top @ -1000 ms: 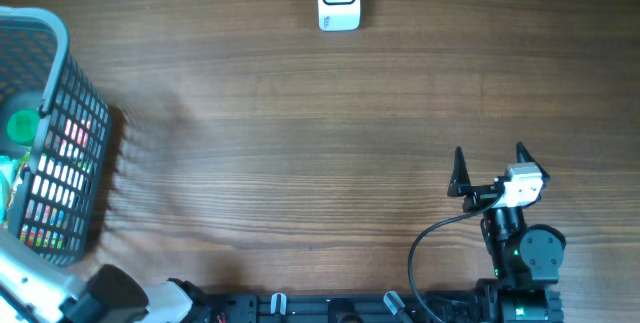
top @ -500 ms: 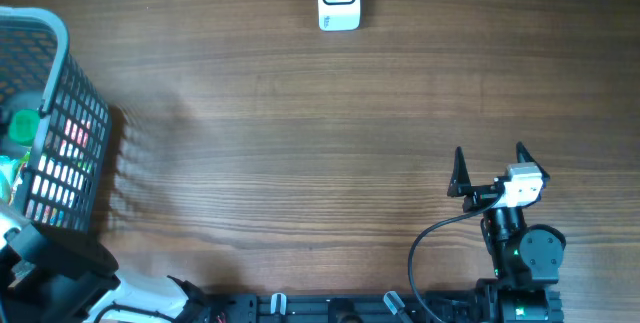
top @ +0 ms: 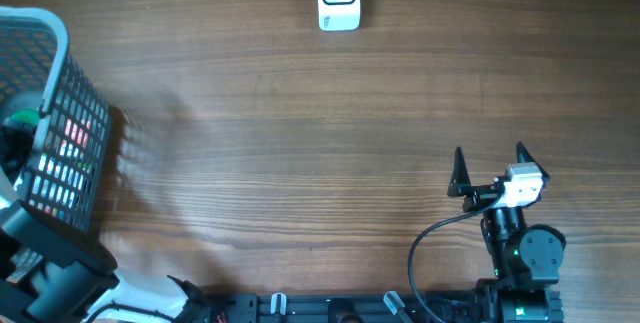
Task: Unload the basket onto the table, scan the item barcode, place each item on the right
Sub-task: 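Reach the left gripper into the grey basket toward the packages, then grasp the white Beiersdorf package with the left gripper and lift, then carry the white package out and set it on the table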
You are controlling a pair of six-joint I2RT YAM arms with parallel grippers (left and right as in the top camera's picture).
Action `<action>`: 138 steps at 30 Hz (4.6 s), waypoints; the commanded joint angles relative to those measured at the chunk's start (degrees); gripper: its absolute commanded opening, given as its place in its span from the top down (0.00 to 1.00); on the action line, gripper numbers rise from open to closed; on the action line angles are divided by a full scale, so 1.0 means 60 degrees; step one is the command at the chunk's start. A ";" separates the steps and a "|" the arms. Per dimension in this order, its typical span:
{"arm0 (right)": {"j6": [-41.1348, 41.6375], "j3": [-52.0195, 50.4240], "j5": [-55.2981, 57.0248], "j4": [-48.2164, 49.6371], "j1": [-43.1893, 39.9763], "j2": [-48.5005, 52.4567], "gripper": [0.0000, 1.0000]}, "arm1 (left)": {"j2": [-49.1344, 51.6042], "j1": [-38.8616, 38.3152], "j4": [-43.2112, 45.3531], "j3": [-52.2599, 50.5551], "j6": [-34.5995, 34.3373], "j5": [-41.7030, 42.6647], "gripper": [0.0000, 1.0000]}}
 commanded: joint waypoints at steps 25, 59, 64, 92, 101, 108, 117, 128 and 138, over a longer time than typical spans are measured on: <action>-0.0047 -0.0007 -0.0011 0.0029 0.0047 0.0011 0.00 | 0.1432 0.0051 0.1359 -0.0871 0.0157 0.0459 0.03; -0.0044 -0.0007 -0.0011 0.0029 0.0047 0.0011 0.00 | 0.0586 0.0051 -0.4000 0.5872 -0.0357 0.0484 0.46; -0.0047 -0.0007 -0.0011 0.0029 0.0047 0.0011 0.00 | -0.0517 -0.0211 -0.3916 0.6113 -0.0357 0.1687 0.43; -0.0047 -0.0007 -0.0011 0.0029 0.0047 0.0011 0.00 | -0.1967 -1.0666 -0.3763 0.3235 -0.6215 0.0361 0.44; -0.0047 -0.0007 -0.0011 0.0029 0.0047 0.0011 0.00 | 0.0233 -1.3209 -0.0484 0.0087 -0.9296 0.0321 0.42; -0.0047 -0.0007 -0.0011 0.0029 0.0047 0.0011 0.00 | 0.2004 -1.3905 0.0510 -0.0062 -1.3092 0.0594 0.35; -0.0047 -0.0007 -0.0011 0.0029 0.0047 0.0011 0.00 | 0.1985 -1.3850 0.1042 -0.0051 -1.2928 0.0940 0.00; -0.0051 -0.0011 -0.0011 0.0029 0.0047 0.0011 0.00 | -0.1985 -1.2225 0.0259 0.0036 -0.7475 -0.0776 0.00; -0.0047 -0.0007 -0.0011 0.0029 0.0047 0.0011 0.00 | -0.6881 -0.5676 0.0514 0.0036 -0.3428 -0.1144 0.00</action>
